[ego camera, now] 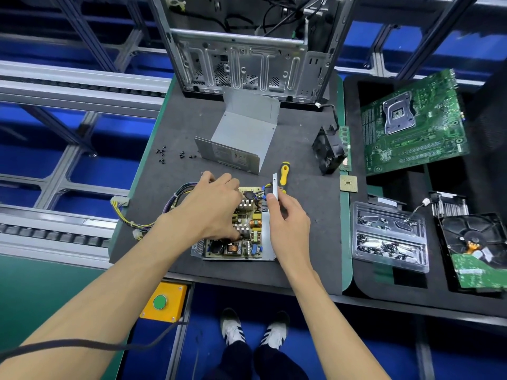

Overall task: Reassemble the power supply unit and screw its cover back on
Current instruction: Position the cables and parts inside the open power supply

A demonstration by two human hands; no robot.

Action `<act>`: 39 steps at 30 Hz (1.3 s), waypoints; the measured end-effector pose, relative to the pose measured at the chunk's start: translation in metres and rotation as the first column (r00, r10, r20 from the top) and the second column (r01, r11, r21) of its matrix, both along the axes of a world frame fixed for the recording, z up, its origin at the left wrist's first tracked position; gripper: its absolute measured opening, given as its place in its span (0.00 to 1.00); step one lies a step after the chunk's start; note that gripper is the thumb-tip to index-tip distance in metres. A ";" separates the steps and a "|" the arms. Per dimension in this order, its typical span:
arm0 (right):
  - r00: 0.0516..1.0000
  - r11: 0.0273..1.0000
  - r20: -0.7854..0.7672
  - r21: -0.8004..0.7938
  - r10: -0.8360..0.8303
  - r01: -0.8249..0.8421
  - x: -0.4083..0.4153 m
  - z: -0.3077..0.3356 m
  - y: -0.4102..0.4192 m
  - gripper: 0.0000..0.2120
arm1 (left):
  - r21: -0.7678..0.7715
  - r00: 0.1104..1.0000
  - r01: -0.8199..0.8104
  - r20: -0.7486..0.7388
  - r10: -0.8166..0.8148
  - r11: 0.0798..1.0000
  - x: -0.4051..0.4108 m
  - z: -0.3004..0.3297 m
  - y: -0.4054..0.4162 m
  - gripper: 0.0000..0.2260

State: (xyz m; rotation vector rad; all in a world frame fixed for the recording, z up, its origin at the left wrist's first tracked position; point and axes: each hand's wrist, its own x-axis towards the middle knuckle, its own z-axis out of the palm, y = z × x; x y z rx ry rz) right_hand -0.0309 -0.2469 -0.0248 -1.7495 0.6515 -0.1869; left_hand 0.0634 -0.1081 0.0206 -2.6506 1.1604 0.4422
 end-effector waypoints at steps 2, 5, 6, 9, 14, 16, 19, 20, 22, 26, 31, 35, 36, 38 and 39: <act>1.000 1.000 0.000 -0.002 0.000 0.000 0.000 0.000 0.000 0.14 | 0.013 1.000 0.003 0.000 -0.003 1.000 0.000 0.000 -0.001 0.31; 1.000 1.000 0.001 0.001 -0.001 0.001 0.000 0.000 0.000 0.13 | 0.020 1.000 0.005 0.005 -0.005 1.000 0.000 0.000 -0.001 0.31; 1.000 1.000 0.004 0.006 -0.004 0.004 0.000 -0.001 0.000 0.13 | 0.021 1.000 0.005 0.009 -0.005 1.000 -0.001 0.000 -0.001 0.31; 1.000 1.000 0.004 0.012 -0.008 0.008 0.000 -0.001 0.001 0.12 | 0.031 1.000 0.004 0.022 -0.005 0.999 -0.002 0.000 -0.002 0.31; 1.000 1.000 -0.006 -0.018 0.001 -0.001 0.000 -0.001 -0.001 0.14 | 0.029 0.999 -0.002 0.038 0.001 1.000 -0.004 0.000 -0.001 0.31; 1.000 1.000 -0.004 -0.026 0.004 -0.004 0.000 -0.001 -0.001 0.14 | 0.031 0.999 0.000 0.047 -0.001 1.000 -0.004 0.000 0.000 0.31; 1.000 1.000 0.001 -0.014 0.004 -0.004 0.000 -0.001 -0.001 0.13 | 0.029 0.998 -0.012 0.064 0.010 1.000 -0.006 0.000 0.000 0.31; 1.000 1.000 0.000 -0.009 0.002 -0.002 0.000 -0.001 -0.001 0.13 | 0.028 0.997 -0.018 0.070 0.016 0.999 -0.006 0.000 0.000 0.31; 1.000 1.000 -0.002 -0.003 -0.001 0.001 0.000 -0.001 -0.001 0.14 | 0.028 0.997 -0.024 0.079 0.022 0.999 -0.007 0.000 -0.001 0.31; 1.000 1.000 0.006 0.000 0.001 -0.001 0.000 0.000 0.000 0.14 | 0.034 0.998 -0.015 0.069 0.012 0.999 -0.007 0.001 0.000 0.31; 1.000 1.000 0.005 -0.012 -0.004 0.004 0.000 -0.002 0.001 0.15 | 0.041 0.998 -0.022 0.063 0.019 0.999 -0.006 0.001 -0.001 0.31; 1.000 1.000 0.003 -0.013 -0.004 0.004 0.001 -0.002 0.002 0.15 | 0.017 0.998 -0.037 0.053 0.036 0.999 -0.008 -0.001 0.001 0.31; 1.000 1.000 0.002 -0.013 -0.003 0.003 0.001 -0.001 0.002 0.15 | 0.010 0.998 -0.039 0.052 0.039 0.999 -0.008 -0.001 0.002 0.32; 1.000 1.000 -0.002 -0.010 -0.002 0.002 0.001 0.000 0.002 0.14 | -0.006 0.998 -0.046 0.048 0.046 0.999 -0.008 -0.002 0.003 0.32; 1.000 1.000 -0.001 -0.005 -0.005 0.005 0.001 0.000 0.002 0.14 | -0.011 0.998 -0.046 0.045 0.047 0.999 -0.008 -0.002 0.004 0.32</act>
